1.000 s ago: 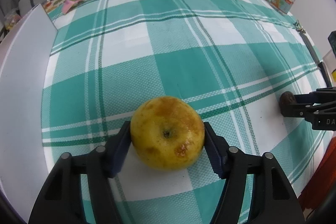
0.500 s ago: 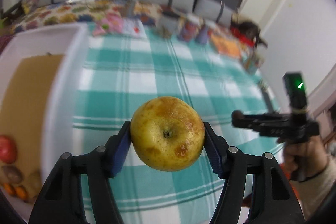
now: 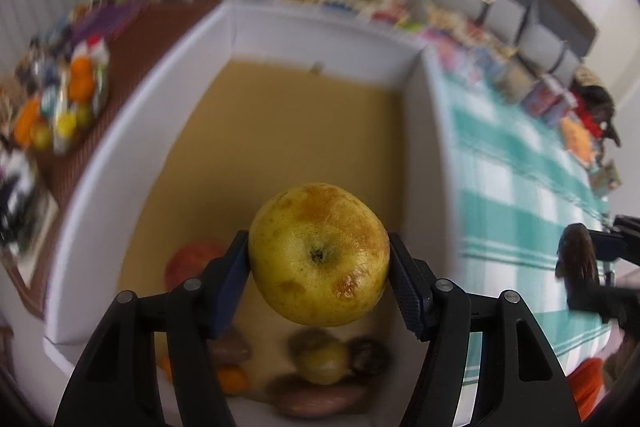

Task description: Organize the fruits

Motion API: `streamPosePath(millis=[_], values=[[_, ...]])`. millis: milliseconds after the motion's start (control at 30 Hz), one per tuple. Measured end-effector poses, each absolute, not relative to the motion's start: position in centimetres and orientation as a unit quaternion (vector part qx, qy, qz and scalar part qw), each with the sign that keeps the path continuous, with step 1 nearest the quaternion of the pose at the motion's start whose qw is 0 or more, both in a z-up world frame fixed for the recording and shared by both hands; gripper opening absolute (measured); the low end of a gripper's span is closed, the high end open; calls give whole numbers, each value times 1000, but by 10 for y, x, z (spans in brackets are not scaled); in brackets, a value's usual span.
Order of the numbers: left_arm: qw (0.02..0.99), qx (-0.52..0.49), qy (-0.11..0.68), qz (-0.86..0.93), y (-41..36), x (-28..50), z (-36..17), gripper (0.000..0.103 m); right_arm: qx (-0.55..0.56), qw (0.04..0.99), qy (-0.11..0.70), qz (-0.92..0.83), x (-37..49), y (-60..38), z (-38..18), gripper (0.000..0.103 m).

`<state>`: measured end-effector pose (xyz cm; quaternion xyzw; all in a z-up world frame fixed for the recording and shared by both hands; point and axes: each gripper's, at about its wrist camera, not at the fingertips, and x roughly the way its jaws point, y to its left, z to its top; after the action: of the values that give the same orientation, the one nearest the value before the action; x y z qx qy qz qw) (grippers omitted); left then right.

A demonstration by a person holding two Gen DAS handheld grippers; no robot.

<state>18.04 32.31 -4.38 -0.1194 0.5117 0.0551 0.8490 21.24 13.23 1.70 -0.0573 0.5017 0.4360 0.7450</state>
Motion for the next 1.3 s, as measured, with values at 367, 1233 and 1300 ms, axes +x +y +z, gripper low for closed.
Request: streamPosePath(millis=[367,1233,1300], values=[[826,-126,546,68,321,182,-93,72,-170,725,548,381,260,243,-65,45],[895,-75,379,224,307,67,27,97,-109,822,449,333,173,155,39,101],[894,-82,375,229,308,61,26,97,-115,823,447,331,162,159,41,101]])
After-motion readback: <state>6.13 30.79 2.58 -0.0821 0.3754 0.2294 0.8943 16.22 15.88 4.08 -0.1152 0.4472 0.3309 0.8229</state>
